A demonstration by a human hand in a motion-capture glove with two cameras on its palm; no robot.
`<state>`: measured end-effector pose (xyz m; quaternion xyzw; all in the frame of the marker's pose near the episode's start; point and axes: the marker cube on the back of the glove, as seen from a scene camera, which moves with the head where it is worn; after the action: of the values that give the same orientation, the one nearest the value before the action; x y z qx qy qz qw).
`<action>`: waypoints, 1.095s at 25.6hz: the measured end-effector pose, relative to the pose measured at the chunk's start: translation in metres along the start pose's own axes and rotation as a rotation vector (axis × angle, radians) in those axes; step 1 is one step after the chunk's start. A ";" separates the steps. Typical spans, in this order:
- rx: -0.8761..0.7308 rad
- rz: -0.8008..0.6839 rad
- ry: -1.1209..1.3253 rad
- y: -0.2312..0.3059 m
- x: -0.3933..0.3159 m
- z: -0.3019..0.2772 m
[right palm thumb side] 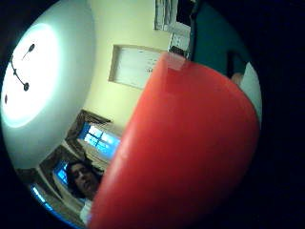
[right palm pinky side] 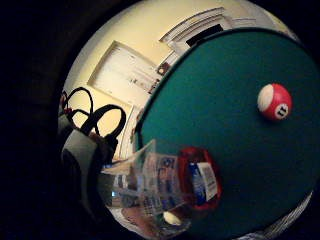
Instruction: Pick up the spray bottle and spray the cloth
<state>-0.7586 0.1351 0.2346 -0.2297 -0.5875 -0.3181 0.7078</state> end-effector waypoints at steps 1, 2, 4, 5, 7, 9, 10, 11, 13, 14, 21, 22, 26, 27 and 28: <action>-0.002 0.002 0.000 0.000 0.000 0.001; -0.002 0.004 0.001 -0.001 0.001 0.003; -0.001 0.007 0.004 -0.001 0.002 0.004; 0.001 0.009 0.004 -0.001 0.002 0.004; 0.005 0.012 0.001 -0.002 0.001 0.002; 0.010 0.017 -0.002 -0.002 0.000 0.001; 0.011 0.019 -0.003 -0.002 0.001 0.001; 0.012 0.021 -0.003 -0.002 0.001 0.001; 0.012 0.025 -0.004 -0.001 0.002 0.001; 0.013 0.027 -0.005 -0.001 0.002 0.001; 0.018 0.045 -0.032 0.005 0.006 -0.001; 0.020 0.049 -0.035 0.007 0.007 -0.001; -0.003 0.078 0.003 0.016 0.016 -0.002; -0.014 0.084 0.023 0.019 0.019 -0.002; -0.026 0.089 0.043 0.023 0.021 -0.003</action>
<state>-0.7378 0.1449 0.2558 -0.2576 -0.5572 -0.2989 0.7306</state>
